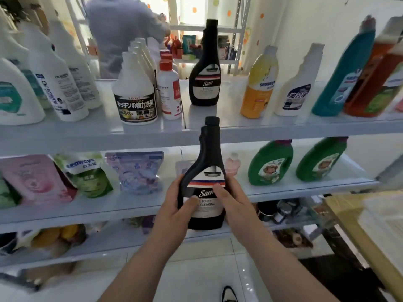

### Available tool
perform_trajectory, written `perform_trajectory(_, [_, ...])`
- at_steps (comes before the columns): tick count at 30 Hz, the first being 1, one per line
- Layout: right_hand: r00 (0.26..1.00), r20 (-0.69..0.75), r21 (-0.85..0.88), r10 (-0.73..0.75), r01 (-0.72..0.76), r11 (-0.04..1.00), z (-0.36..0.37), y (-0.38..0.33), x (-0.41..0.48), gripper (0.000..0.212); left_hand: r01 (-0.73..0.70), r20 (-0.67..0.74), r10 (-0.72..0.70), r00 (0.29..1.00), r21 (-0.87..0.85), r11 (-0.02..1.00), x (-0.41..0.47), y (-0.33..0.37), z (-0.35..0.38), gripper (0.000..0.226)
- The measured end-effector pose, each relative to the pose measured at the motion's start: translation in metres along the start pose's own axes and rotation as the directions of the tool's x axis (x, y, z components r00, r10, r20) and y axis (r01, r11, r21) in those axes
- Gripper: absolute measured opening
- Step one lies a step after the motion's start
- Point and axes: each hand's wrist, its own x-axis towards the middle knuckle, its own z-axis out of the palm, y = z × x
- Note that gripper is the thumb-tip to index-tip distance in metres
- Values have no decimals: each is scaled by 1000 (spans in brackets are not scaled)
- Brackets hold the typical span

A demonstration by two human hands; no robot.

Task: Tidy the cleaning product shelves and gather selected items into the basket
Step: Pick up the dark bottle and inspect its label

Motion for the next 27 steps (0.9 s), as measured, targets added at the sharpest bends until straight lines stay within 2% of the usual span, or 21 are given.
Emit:
perform_trajectory(4, [978,-98,49,182,-178,983,-2,9,-16,59,279,-3,-283,959,-159,947,-26,-20,6,38])
perform_trajectory(6, [943,-113,153,313,-294,943,-4,8,-19,55,327,39,-325,945,-94,940,-36,-24,6,31])
perform_trajectory(9, [905,-54,322,421,-384,865,-17,6,-22,51,205,105,-222,969,153,967,-46,-26,6,24])
perform_trajectory(11, [935,32,427,353,-332,841,-33,6,-25,47,105,115,-141,983,274,956,-48,-24,13,27])
perform_trajectory(13, [969,78,428,233,-244,870,-50,6,-27,39,57,67,-88,994,367,929,-47,-25,25,34])
perform_trajectory(14, [981,96,424,170,-195,884,-57,6,-28,36,39,46,-64,997,422,906,-47,-26,32,43])
perform_trajectory(15, [987,110,433,120,-156,888,-63,6,-29,35,29,44,-59,997,502,864,-48,-28,41,64])
perform_trajectory(17, [991,117,468,65,-113,877,-72,6,-34,35,19,48,-70,996,680,733,-50,-33,66,119])
perform_trajectory(18, [992,116,486,52,-102,868,-77,6,-36,35,-4,35,-34,999,755,656,-51,-35,81,135])
perform_trajectory(19, [992,118,497,46,-100,862,-83,6,-38,35,-36,16,38,999,797,603,-51,-38,93,139])
perform_trajectory(21, [988,146,475,46,-111,873,-97,4,-40,29,-70,-15,133,991,787,613,-48,-43,112,128])
perform_trajectory(22, [985,165,426,48,-115,897,-105,2,-40,24,-66,2,96,995,743,666,-47,-43,117,123])
perform_trajectory(24, [984,167,251,62,-103,963,-124,-4,-37,25,27,115,-117,986,591,806,-48,-45,122,109])
perform_trajectory(25, [985,151,164,79,-103,981,-133,-7,-34,31,90,175,-209,962,522,848,-51,-47,126,94])
perform_trajectory(27, [988,101,89,121,-130,988,-149,-12,-28,45,208,182,-290,940,370,906,-59,-48,140,63])
